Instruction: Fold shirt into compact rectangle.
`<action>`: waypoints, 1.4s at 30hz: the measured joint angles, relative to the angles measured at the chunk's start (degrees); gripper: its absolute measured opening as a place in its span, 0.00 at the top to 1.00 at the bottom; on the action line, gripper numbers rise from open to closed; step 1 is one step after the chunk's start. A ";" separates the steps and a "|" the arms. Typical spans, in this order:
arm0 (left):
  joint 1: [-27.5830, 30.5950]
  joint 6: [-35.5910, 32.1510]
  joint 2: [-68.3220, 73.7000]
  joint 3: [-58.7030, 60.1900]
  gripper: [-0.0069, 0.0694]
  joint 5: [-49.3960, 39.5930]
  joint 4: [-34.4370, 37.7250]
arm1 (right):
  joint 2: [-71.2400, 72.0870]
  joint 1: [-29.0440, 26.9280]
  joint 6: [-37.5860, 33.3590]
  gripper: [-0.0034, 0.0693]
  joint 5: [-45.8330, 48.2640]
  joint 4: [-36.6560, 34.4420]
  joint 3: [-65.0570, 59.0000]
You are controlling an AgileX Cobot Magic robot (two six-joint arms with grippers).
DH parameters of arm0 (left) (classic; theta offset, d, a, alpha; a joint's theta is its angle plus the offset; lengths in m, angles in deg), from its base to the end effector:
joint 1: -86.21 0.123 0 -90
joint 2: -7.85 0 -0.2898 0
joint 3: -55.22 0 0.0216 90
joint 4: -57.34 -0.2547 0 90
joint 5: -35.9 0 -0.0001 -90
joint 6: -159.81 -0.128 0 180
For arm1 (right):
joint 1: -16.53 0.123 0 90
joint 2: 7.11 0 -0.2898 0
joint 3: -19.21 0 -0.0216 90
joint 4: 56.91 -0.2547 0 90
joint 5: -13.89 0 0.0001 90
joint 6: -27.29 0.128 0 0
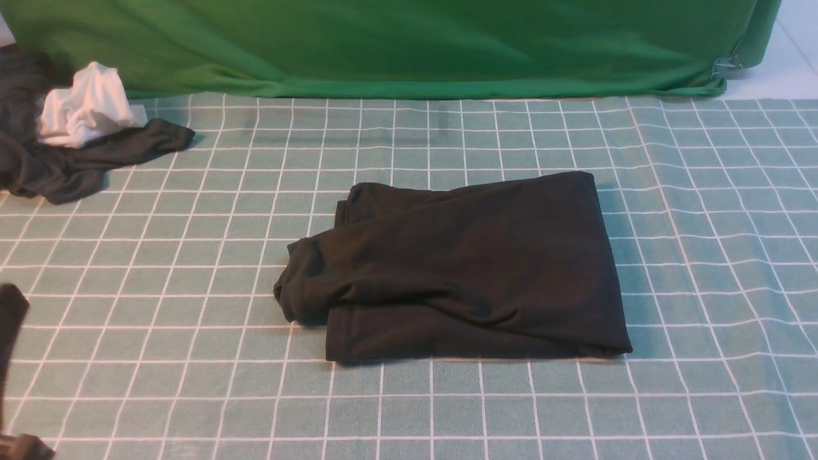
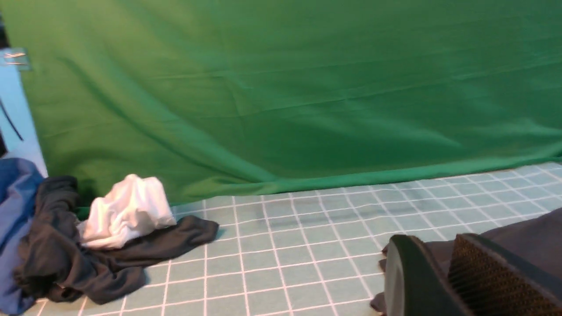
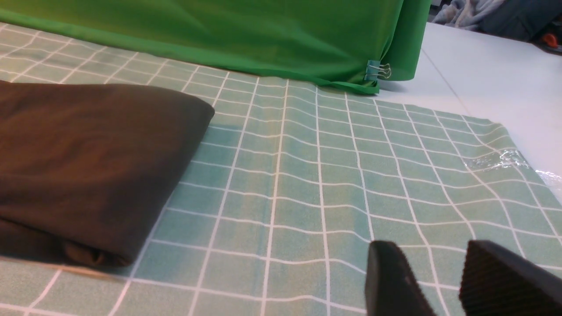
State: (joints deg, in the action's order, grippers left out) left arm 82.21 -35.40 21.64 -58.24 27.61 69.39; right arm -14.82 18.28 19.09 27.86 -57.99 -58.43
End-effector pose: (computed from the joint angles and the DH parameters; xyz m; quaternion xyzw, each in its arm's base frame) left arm 0.0934 -0.0104 0.2595 0.0551 0.6952 -0.0150 0.7165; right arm 0.0912 0.0034 0.1832 -0.0606 0.7598 -0.0288 0.6467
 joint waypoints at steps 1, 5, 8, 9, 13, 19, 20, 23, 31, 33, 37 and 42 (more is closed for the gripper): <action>0.00 0.00 -0.74 1.72 0.77 1.08 -0.06 | 0.00 0.00 0.00 0.63 0.00 0.00 0.00; 0.00 3.87 -3.90 9.48 0.77 2.12 -0.89 | 0.00 0.00 0.00 0.63 0.00 0.00 0.00; 0.00 10.42 -5.85 11.03 0.77 -1.91 -3.55 | 0.00 0.00 0.00 0.63 0.00 0.00 0.00; 0.03 11.14 -6.01 11.03 0.77 -3.11 -4.27 | 0.00 0.00 0.00 0.63 0.00 0.00 0.00; 0.48 12.31 -6.13 11.09 0.76 -5.06 -5.58 | 0.00 0.00 0.00 0.63 0.00 0.00 -0.05; 0.49 12.71 -6.13 11.09 0.75 -5.68 -6.09 | 0.00 -0.01 0.00 0.63 0.00 0.00 -0.05; 0.49 12.71 -6.13 11.09 0.75 -5.68 -6.09 | 0.00 -0.01 0.00 0.63 0.00 0.00 -0.05; 0.49 12.76 -6.13 11.09 0.75 -5.68 -6.09 | 0.00 -0.01 0.00 0.63 0.00 0.00 -0.05; 0.49 12.76 -6.13 11.09 0.74 -5.68 -6.13 | 0.00 -0.01 0.00 0.63 0.00 0.00 -0.05; 0.49 12.76 -6.13 11.09 0.74 -5.68 -6.13 | 0.00 -0.01 0.00 0.63 0.00 0.00 -0.05; 0.49 12.76 -6.13 11.09 0.73 -5.68 -6.20 | 0.00 -0.01 0.00 0.63 0.00 0.00 -0.05; 0.49 12.76 -6.13 11.09 0.72 -5.68 -6.20 | 0.00 -0.01 0.00 0.63 0.00 0.00 -0.05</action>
State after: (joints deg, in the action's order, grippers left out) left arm 82.70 -22.65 15.51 -47.16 21.93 63.19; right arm -14.82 18.28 19.09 27.86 -57.99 -58.48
